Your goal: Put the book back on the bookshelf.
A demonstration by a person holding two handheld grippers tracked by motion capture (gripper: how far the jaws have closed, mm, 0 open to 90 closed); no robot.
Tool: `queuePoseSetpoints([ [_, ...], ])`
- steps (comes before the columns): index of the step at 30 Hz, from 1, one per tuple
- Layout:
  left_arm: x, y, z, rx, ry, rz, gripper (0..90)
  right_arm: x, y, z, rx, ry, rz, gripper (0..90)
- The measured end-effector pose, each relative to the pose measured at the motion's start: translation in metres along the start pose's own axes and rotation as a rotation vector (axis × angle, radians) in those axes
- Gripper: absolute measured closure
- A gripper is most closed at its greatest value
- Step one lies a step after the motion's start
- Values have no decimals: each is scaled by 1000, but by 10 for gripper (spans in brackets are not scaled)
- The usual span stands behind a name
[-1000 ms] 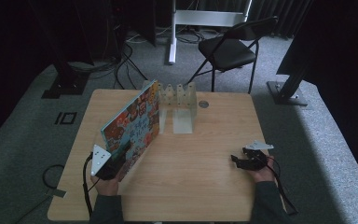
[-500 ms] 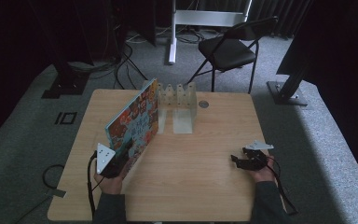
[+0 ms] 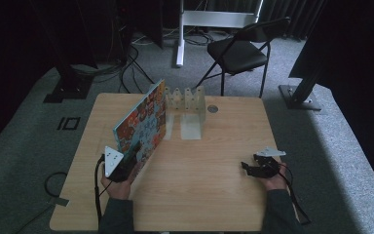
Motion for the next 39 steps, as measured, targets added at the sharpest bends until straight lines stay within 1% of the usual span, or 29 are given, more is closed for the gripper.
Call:
queuePoseSetpoints([
  [5, -1, -4, -4, -9, -3, -6, 810, 0, 0, 0, 0, 0, 0, 305],
  [8, 0, -6, -5, -11, -13, -12, 810, 0, 0, 0, -1, 0, 0, 305],
  [15, 2, -12, -10, -20, -30, 3, 810, 0, 0, 0, -1, 0, 1, 305],
  [20, 1, -15, -12, -31, -42, -2, 810, 0, 0, 0, -1, 0, 0, 305],
  [21, 1, -16, -12, -32, -42, -9, 810, 0, 0, 0, -1, 1, 0, 305],
  [28, 1, -18, -19, -24, -52, -23, 810, 0, 0, 0, -1, 0, 0, 305],
  [33, 0, -18, -22, -24, -55, -23, 810, 0, 0, 0, -1, -1, 1, 305],
  [34, 0, -17, -24, -20, -62, -25, 810, 0, 0, 0, -1, -1, 0, 305],
  [39, 1, -16, -30, -18, -78, -6, 810, 0, 0, 0, -1, -1, 0, 305],
])
Point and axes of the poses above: each handheld gripper's, and its own axes: z roughly backward along the jaws, y roughly out of its underside, x roughly to its left, the point moved 10 cm from there along -z, roughly forward along the jaws
